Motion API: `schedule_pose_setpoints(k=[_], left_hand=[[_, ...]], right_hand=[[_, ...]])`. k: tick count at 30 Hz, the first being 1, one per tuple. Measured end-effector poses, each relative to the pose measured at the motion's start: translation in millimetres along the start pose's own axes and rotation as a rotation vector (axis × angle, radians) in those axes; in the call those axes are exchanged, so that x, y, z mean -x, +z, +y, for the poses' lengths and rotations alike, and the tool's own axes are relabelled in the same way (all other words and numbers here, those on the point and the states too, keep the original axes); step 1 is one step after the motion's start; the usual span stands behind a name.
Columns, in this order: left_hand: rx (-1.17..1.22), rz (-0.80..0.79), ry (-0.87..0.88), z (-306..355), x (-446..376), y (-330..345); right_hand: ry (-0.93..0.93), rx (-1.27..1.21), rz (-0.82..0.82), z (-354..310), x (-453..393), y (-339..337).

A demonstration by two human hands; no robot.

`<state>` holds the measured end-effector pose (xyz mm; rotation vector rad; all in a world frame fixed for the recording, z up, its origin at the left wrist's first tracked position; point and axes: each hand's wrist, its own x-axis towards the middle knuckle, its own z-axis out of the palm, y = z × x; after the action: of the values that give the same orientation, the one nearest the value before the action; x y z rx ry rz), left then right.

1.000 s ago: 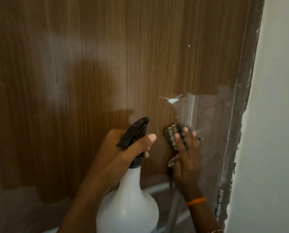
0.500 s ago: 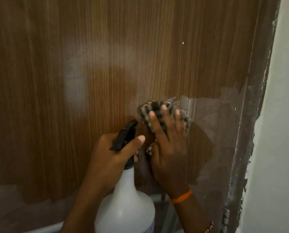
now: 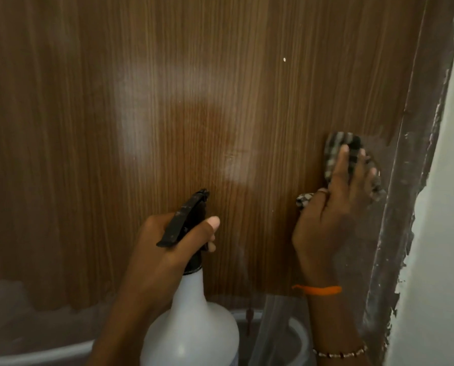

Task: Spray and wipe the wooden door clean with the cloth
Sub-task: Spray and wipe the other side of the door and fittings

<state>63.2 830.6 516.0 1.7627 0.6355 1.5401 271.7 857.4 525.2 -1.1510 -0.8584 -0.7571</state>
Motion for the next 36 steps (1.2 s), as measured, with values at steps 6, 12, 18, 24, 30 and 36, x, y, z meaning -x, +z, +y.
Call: schedule_pose_setpoints(k=[6,12,18,24,30,36], left_hand=[[0.021,0.035,0.058,10.1,4.3,-16.0],[0.011,0.060,0.063,13.6,12.1,-35.9],[0.047,0.009,0.014,10.3,16.2,-26.7],[-0.002,-0.069,-0.013,3.5,7.6,-5.0],[0.001,-0.155,-0.037,6.2,1.4,15.9],[0.049,-0.156,-0.005,7.6,-4.0,35.4]], right_hand=[[-0.549,-0.143,-0.283,-41.7,18.1,10.5],[-0.958,-0.205,-0.518,-15.3,72.2,3.8],[-1.098,-0.174,-0.505,-5.6,91.5,-0.3],[-0.785,-0.059,-0.286,-5.5,14.4,-0.7],[-0.307,-0.013,-0.132,50.3,-65.3,-23.9],[-0.051,0.007,0.003,22.6,-59.2,-10.7]])
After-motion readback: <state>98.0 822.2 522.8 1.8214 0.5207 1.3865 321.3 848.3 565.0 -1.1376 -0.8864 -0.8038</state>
